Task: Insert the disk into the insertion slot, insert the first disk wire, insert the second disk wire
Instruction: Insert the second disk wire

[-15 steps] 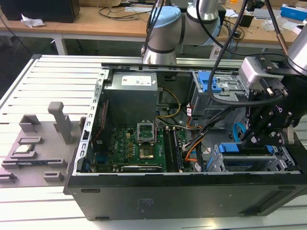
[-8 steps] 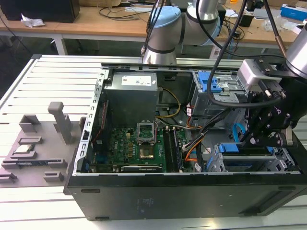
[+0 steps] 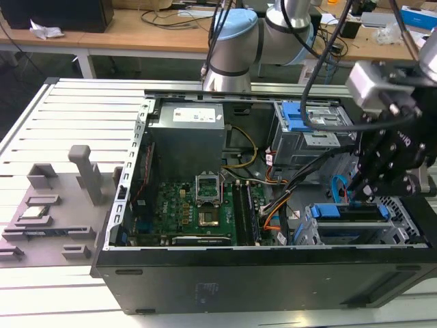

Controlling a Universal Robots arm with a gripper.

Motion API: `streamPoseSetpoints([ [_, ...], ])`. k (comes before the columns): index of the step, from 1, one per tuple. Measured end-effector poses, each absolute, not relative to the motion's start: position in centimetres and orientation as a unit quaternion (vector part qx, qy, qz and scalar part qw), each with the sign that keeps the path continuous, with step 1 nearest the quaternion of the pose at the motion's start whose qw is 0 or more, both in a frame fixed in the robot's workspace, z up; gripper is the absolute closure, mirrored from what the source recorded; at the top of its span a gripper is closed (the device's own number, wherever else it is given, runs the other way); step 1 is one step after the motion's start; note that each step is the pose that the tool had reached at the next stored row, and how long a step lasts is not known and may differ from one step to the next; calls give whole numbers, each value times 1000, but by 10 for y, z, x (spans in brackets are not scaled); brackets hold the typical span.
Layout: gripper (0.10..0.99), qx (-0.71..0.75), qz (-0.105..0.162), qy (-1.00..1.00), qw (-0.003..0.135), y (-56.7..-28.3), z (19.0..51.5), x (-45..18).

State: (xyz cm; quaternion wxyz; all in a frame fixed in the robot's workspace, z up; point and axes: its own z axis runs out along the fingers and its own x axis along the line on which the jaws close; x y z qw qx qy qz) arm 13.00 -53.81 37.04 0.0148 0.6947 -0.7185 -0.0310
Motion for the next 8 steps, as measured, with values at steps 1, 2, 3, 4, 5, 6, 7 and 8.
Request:
streamPoseSetpoints([
  [1,929,695,-31,-718,15,-537,379,130],
  [2,980,695,-31,-718,15,-536,388,130],
  [3,980,695,-31,-718,15,-536,392,130],
  [4,980,695,-31,-718,15,-536,392,130],
  [5,980,695,-31,-718,15,-536,392,130],
  [6,980,695,-31,-718,15,-536,392,130],
  [7,980,695,-31,-718,15,-536,392,130],
  [8,980,695,-31,-718,15,-536,392,130],
])
